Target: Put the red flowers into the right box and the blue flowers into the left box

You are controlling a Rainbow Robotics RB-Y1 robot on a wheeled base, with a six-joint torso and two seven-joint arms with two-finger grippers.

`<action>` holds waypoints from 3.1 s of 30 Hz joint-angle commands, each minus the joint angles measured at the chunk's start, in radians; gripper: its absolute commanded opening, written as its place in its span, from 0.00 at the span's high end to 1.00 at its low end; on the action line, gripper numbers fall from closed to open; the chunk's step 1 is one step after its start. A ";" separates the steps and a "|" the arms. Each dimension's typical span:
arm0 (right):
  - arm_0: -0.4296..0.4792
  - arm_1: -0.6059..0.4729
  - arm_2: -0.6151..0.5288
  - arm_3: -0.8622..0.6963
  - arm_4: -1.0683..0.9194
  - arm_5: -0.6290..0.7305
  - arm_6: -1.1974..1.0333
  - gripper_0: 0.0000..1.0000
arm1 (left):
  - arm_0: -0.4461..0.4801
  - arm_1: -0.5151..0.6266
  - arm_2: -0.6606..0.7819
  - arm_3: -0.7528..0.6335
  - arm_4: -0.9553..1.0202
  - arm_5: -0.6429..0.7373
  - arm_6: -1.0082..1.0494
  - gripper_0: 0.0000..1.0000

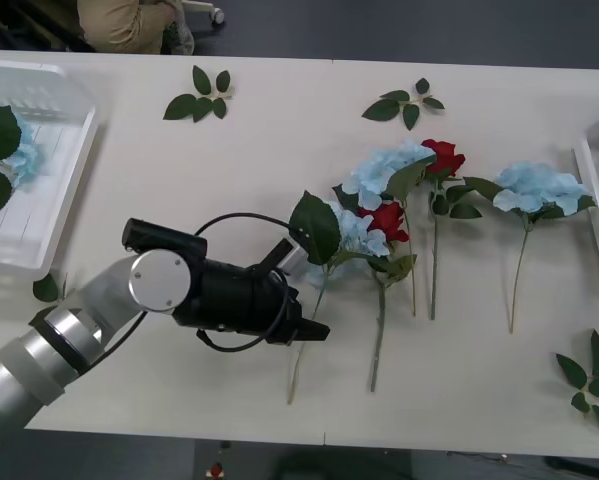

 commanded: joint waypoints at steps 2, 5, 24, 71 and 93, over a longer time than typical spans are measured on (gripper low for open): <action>0.001 -0.057 -0.010 -0.013 -0.019 0.001 0.065 0.00 | -0.036 -0.057 -0.009 -0.006 -0.117 -0.003 0.043 0.00; 0.001 -0.059 -0.024 -0.013 -0.056 0.025 0.080 0.00 | -0.048 -0.086 -0.018 0.023 -0.151 -0.003 0.050 0.00; 0.000 0.024 -0.013 -0.293 -0.356 0.221 0.114 0.00 | -0.065 -0.113 -0.027 0.060 -0.172 -0.049 0.055 1.00; -0.006 0.231 0.328 -0.221 -0.103 -0.142 -0.079 0.00 | -0.323 0.797 0.246 -0.033 -0.519 0.367 0.034 0.99; -0.066 0.269 0.328 -0.048 -0.063 -0.245 -0.099 0.69 | -0.322 0.625 -0.007 0.322 -0.749 0.069 0.029 0.32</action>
